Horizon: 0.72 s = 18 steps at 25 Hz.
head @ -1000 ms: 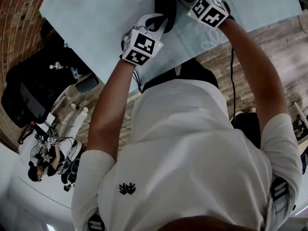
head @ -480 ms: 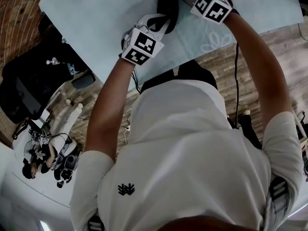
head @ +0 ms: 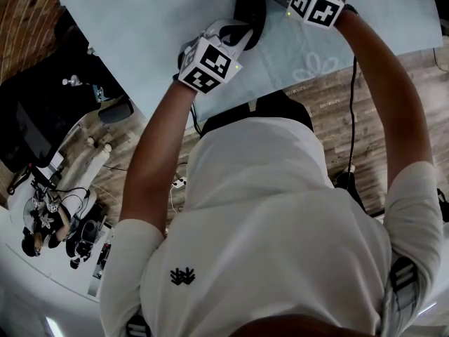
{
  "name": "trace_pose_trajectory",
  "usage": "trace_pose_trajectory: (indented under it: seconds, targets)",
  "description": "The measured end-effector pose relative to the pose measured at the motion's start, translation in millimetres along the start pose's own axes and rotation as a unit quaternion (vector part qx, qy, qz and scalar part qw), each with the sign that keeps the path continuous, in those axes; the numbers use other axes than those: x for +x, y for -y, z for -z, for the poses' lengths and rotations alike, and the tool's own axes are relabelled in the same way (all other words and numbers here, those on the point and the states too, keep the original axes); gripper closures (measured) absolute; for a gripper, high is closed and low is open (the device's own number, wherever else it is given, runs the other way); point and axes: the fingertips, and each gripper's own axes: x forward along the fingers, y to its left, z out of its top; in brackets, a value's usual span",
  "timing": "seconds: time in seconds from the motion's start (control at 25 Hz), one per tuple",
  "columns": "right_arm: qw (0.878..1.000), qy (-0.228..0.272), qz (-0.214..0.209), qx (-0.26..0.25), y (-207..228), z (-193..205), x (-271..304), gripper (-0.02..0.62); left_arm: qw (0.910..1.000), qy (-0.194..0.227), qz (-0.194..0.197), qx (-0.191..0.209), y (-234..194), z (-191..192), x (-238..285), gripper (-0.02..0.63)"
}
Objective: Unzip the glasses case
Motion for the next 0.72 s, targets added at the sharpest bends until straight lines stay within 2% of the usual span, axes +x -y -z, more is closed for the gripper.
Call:
trace_pose_trajectory:
  seconds: [0.36, 0.72]
  targets:
    - [0.998, -0.019, -0.028, -0.052, 3.6, -7.9, 4.9, 0.591, 0.9999, -0.004, 0.011, 0.002, 0.4, -0.2, 0.9, 0.552]
    - [0.991, -0.045, -0.050, -0.115, 7.0, -20.6, 14.8, 0.589, 0.9999, -0.005, 0.009, -0.002, -5.0, 0.8, -1.4, 0.552]
